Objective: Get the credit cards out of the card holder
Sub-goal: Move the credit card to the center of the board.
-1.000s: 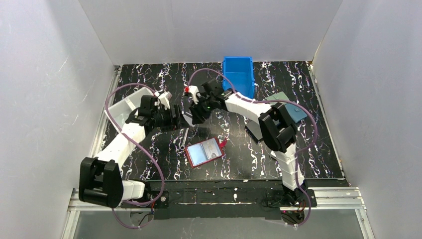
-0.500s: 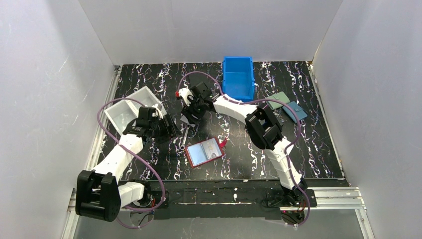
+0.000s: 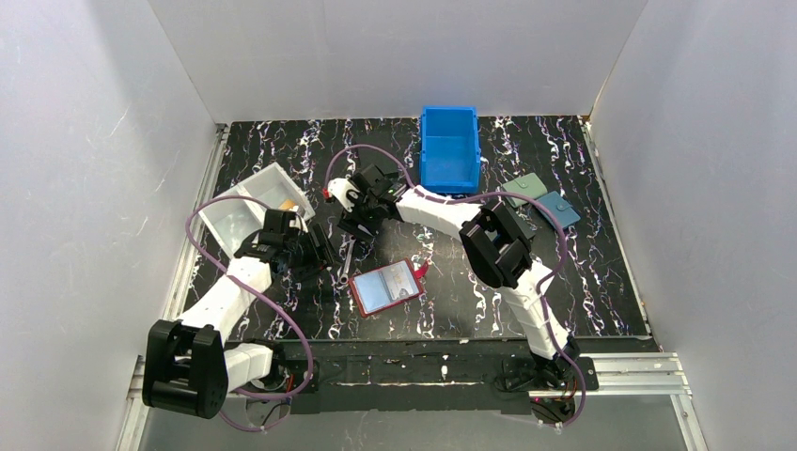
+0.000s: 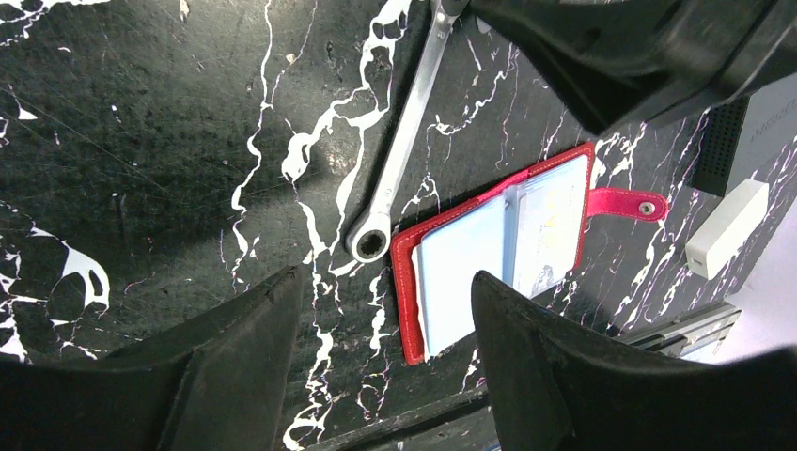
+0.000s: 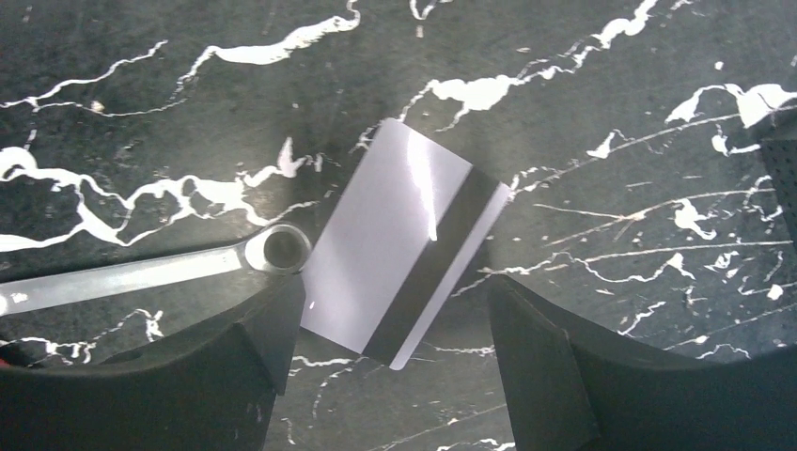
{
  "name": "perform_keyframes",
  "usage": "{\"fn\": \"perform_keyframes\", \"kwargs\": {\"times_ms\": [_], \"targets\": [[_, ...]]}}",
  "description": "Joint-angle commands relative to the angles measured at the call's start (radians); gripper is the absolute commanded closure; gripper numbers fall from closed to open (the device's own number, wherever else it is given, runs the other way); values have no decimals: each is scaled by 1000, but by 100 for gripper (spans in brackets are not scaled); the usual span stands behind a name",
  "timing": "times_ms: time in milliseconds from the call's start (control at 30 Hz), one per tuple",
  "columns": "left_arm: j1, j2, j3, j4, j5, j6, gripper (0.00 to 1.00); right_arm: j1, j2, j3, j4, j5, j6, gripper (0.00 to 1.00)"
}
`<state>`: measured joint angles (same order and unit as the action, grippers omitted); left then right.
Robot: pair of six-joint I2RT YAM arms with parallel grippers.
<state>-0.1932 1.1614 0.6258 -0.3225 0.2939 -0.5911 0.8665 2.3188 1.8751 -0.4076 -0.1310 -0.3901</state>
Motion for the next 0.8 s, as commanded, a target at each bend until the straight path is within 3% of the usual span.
{"fn": "perform_keyframes", "kwargs": {"times_ms": [0, 367, 533, 767], "targets": [[3, -43, -10, -33, -30, -13, 35, 22, 26, -1, -74, -11, 24, 20], [3, -52, -64, 45, 18, -79, 34, 5, 10, -10, -103, -8, 201, 17], [3, 1, -95, 128, 44, -156, 35, 38, -11, -64, -86, 63, 233, 17], [3, 19, -80, 80, -1, -183, 35, 58, 13, -106, -68, 125, 281, 16]]}}
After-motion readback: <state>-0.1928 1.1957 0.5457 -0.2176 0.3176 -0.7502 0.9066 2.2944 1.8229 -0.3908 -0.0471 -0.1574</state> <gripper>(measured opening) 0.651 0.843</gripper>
